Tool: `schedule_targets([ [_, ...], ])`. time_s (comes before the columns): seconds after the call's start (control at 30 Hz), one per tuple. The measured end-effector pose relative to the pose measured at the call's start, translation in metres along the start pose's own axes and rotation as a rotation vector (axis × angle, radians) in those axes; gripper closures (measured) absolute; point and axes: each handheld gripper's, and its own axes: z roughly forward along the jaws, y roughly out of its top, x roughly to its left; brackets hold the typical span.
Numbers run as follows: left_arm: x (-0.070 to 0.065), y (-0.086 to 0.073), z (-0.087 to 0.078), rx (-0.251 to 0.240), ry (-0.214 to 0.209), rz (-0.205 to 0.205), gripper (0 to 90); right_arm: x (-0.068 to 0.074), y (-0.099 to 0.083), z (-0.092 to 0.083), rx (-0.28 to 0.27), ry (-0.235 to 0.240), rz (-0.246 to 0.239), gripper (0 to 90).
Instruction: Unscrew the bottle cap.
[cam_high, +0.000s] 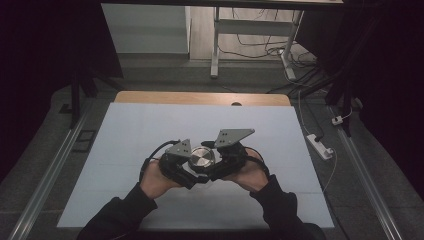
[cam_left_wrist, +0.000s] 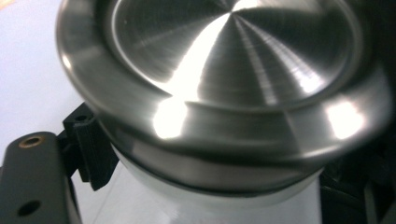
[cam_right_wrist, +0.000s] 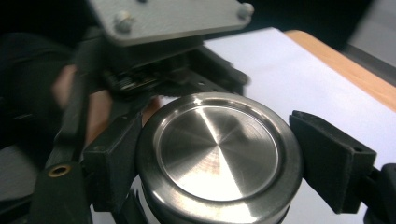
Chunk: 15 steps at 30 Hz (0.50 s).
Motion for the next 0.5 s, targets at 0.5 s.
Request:
schedule_targets([
  [0.5,-0.003,0.000,0.000,-0.018,-0.065,0.033,15.4,-0.008,-0.001,-0.014,-0.036,0.190,0.008,1.9],
])
